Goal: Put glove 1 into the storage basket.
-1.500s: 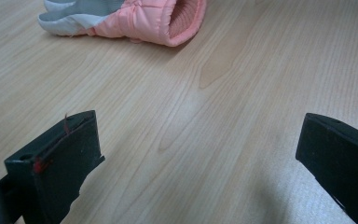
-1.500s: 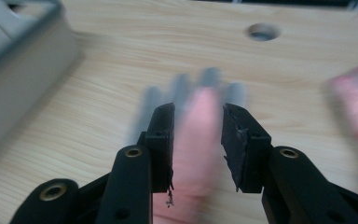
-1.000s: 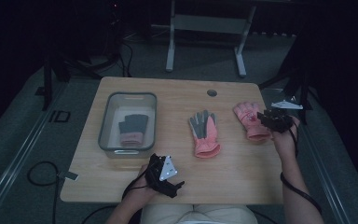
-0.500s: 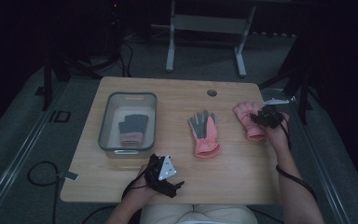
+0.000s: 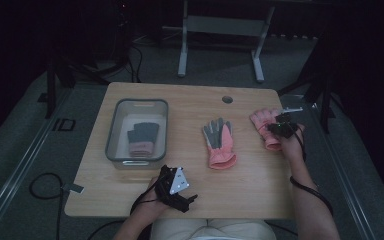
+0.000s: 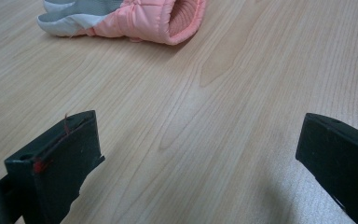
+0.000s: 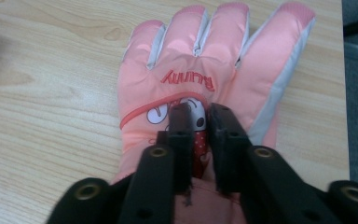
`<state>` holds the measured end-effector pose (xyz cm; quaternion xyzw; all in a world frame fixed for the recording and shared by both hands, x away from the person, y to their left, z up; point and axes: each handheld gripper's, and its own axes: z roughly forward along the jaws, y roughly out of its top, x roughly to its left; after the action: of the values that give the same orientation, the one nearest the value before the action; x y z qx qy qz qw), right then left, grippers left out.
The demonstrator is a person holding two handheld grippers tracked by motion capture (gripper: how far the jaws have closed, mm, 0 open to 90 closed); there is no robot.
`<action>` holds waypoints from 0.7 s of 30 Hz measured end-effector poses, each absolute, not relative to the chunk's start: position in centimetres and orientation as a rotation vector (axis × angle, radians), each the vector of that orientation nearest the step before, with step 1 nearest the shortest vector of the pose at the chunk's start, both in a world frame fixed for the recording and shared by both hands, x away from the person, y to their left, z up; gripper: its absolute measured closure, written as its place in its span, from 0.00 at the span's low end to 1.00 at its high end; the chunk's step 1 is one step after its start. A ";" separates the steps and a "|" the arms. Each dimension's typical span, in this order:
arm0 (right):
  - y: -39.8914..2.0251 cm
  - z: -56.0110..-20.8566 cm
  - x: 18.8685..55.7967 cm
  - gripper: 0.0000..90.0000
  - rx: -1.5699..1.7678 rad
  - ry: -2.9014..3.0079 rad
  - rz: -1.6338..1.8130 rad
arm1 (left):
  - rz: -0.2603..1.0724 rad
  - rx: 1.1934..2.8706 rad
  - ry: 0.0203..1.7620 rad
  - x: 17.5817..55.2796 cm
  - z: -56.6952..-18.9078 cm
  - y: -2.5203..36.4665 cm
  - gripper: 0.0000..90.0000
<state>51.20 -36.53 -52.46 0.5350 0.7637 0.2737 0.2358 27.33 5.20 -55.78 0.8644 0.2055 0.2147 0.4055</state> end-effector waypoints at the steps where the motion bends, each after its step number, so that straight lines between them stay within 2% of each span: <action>1: -36.3 -52.3 51.3 0.93 1.479 2.094 0.727 | 0.558 2.186 0.516 27.3 -55.8 5.2 0.00; 10: -35.7 -49.2 49.5 0.95 1.555 1.991 0.809 | 0.535 2.182 0.522 27.3 -55.9 5.1 0.00; 21: -32.9 -44.5 43.3 0.96 1.493 1.950 0.929 | 0.519 2.169 0.534 27.3 -55.8 5.3 0.00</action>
<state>43.33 -32.92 -44.54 0.5498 0.7181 0.3422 0.2550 27.27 5.26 -55.79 0.8619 0.2124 0.2062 0.4117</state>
